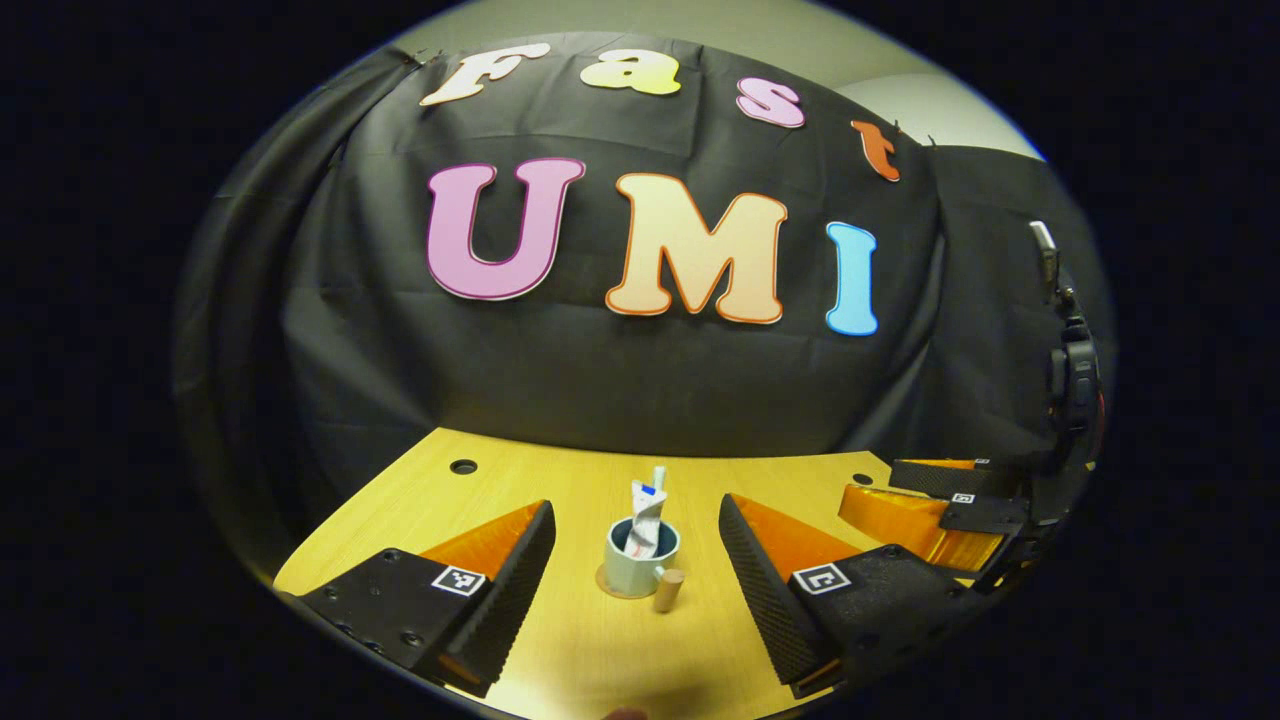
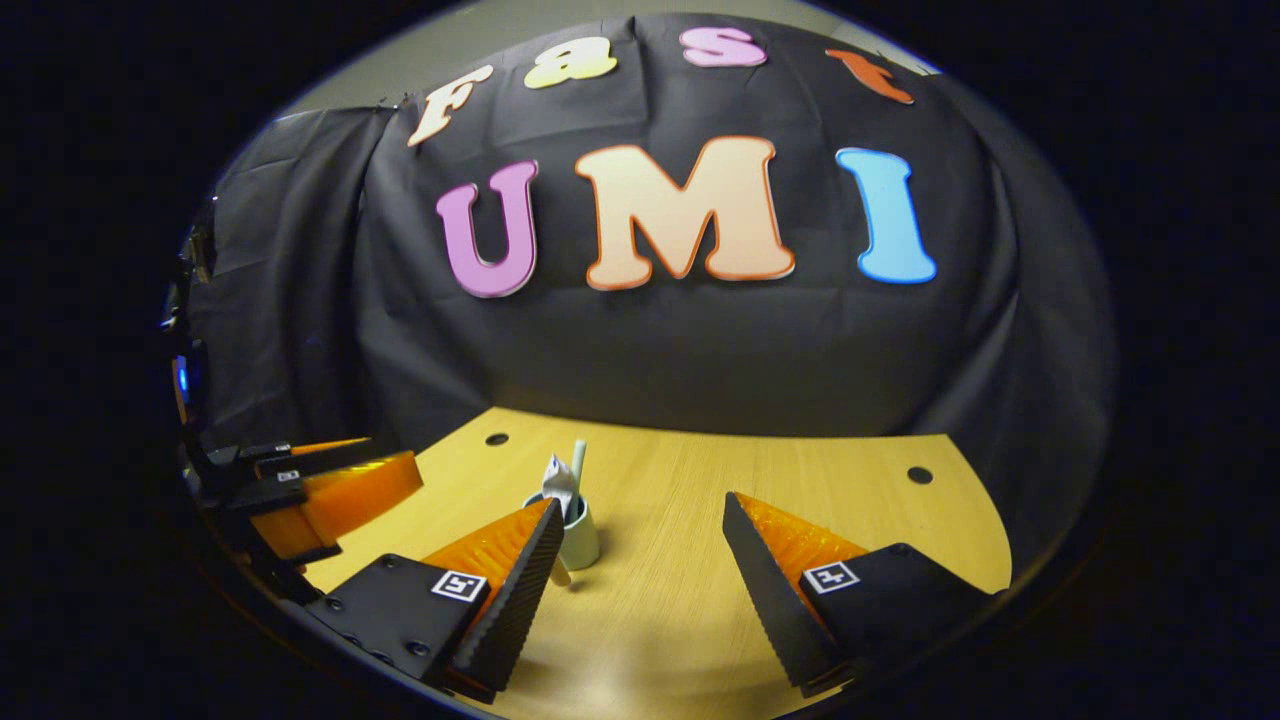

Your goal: Put the toothbrush and toothpaste on the desktop into the cup, then pick up the cup and place it on the coaster on the desktop.

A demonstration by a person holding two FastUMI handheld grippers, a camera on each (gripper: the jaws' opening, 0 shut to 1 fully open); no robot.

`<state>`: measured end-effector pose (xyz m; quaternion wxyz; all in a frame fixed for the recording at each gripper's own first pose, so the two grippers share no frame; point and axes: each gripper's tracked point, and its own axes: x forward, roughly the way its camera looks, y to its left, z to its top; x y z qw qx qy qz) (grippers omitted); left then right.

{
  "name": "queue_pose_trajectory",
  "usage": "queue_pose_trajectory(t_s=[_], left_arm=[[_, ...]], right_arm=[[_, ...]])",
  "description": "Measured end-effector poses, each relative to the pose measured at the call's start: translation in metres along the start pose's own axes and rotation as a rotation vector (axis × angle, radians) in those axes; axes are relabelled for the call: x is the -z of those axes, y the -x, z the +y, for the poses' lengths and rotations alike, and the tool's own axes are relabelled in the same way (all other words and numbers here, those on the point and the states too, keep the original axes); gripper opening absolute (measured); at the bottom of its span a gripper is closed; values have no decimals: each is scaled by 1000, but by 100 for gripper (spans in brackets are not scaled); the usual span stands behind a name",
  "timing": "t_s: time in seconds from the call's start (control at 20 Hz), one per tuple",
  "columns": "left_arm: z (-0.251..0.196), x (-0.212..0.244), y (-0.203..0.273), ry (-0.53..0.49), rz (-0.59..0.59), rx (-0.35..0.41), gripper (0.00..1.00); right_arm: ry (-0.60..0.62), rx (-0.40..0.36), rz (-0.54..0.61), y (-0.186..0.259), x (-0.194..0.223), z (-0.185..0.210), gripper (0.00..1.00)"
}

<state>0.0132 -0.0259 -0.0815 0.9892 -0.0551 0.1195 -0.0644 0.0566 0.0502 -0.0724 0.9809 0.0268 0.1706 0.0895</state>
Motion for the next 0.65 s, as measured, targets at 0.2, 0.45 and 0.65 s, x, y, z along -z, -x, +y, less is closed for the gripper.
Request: queue_pose_trajectory(t_s=[0.2, 0.45, 0.65], left_arm=[[-15, -19, 3, 3, -46, -1, 95], [-24, -39, 9, -13, -104, -3, 95], [-29, -44, 12, -17, -112, 5, 95]], right_arm=[[5, 38, -118, 30, -5, -22, 96], [-39, 64, -180, 41, -8, -34, 99], [-50, 80, -209, 50, -13, -42, 98]])
